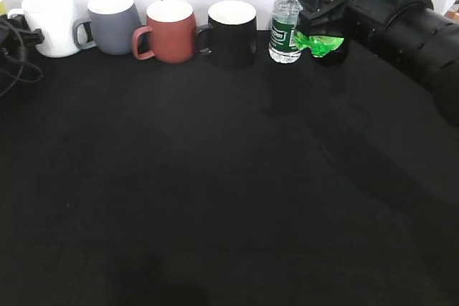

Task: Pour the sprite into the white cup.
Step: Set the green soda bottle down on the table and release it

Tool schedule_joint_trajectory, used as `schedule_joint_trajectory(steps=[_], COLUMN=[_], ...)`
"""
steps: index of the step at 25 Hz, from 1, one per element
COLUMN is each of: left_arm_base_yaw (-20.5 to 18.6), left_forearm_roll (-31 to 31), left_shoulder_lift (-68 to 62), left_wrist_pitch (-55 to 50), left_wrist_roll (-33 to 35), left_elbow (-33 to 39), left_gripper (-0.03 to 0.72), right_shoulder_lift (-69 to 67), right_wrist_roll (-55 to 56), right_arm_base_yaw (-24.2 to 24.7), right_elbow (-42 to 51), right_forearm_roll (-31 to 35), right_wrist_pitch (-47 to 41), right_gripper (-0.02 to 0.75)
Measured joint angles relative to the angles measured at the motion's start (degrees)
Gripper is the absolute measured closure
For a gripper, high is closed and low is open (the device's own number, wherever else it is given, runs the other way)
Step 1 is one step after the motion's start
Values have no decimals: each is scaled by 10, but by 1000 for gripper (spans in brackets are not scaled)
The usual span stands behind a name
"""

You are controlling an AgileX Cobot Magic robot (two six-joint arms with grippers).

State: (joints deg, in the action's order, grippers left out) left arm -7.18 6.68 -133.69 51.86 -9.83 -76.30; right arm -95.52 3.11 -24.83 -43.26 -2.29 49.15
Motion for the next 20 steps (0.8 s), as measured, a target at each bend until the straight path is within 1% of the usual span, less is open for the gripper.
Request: schedule_joint_trajectory(steps=[3, 4, 6, 8, 10, 11, 13, 15, 18, 20], left_arm_base_yaw=[0, 0, 3, 20, 50, 71, 125, 192, 291, 346], left_forearm_roll=[0, 0, 1, 1, 3, 3, 20, 35, 37, 38], left_shoulder_lift=[48, 70, 127, 198, 277, 317, 376, 408, 417, 417], left_wrist_pitch=[7, 15, 33, 68, 75, 75, 74, 66, 64, 64], left_wrist_roll=[0, 0, 0, 0, 0, 0, 0, -2, -3, -3], left_elbow=[72, 106, 200, 307, 388, 414, 448, 458, 461, 461], left_gripper=[384, 384, 384, 384, 384, 384, 384, 384, 384, 384], right_shoulder_lift=[0, 0, 0, 0, 0, 0, 0, 0, -3, -43], right_wrist_roll=[0, 0, 0, -10, -52, -79, -112, -116, -103, -82], right_arm_base_yaw=[0, 0, 0, 0, 1, 3, 24, 73, 152, 183], right_elbow=[0, 0, 0, 0, 0, 0, 0, 0, 0, -6], right_forearm_roll=[23, 26, 26, 35, 74, 99, 115, 119, 121, 125], right_wrist_pitch=[1, -4, -31, -34, -35, -35, -35, -35, -37, -5], right_gripper=[330, 330, 330, 330, 330, 330, 330, 330, 330, 330])
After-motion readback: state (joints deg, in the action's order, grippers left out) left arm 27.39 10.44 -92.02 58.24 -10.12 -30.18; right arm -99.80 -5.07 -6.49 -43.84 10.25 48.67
